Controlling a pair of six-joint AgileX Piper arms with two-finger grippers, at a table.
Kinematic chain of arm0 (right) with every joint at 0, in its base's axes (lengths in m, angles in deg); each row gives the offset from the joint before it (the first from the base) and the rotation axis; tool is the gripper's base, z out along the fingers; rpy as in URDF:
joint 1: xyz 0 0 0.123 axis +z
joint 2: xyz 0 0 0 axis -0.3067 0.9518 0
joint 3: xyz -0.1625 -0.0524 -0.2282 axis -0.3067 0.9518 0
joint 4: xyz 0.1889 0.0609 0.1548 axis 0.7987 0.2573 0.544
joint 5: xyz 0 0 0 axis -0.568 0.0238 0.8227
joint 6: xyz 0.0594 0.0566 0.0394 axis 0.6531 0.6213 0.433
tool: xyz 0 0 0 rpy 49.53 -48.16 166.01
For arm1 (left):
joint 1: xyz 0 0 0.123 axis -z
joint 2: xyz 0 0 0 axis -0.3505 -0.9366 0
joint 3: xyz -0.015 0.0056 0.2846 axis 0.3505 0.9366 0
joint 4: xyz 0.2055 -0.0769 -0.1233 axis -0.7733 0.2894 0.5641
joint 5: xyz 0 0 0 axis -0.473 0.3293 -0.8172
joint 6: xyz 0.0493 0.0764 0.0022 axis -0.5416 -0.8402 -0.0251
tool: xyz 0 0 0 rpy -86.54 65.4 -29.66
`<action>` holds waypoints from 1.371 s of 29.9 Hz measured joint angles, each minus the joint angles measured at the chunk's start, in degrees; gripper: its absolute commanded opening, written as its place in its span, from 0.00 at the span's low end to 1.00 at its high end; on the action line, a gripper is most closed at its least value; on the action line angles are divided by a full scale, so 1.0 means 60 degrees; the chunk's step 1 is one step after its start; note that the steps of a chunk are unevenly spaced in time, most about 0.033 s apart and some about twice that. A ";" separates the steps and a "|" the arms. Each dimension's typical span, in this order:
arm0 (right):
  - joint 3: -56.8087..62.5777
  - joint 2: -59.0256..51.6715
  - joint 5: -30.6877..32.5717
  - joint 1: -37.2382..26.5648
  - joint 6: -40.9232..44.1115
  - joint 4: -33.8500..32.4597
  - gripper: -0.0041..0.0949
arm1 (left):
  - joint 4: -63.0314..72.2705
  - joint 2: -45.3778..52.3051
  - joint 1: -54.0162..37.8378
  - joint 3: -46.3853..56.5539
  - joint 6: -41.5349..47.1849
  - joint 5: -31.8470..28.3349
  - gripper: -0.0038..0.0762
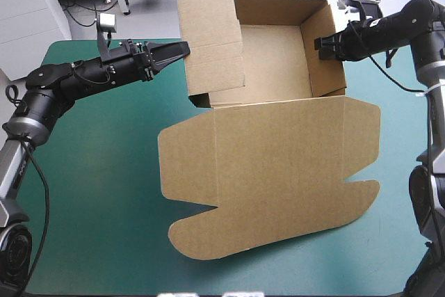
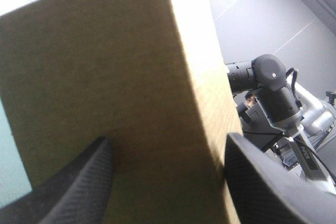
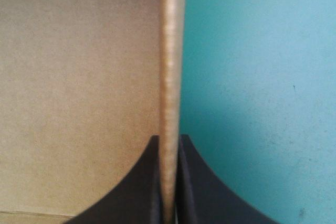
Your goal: Fold the box
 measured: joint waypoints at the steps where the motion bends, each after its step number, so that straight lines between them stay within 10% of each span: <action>1: 0.0000 0.0000 0.0000 0.0000 0.0023 0.0000 0.02 | 0.0000 0.0000 0.0041 -0.0008 0.0000 0.0000 0.60; 19: 0.0000 0.0000 0.0000 0.0693 0.0595 -0.1254 0.03 | -0.4149 -0.0008 0.0811 -0.2457 0.2785 -0.1199 0.60; 41: 0.0000 0.0010 -0.0322 0.1330 0.1700 -0.1777 0.03 | -0.9695 -0.0625 0.1823 -0.4334 0.6655 -0.0315 0.60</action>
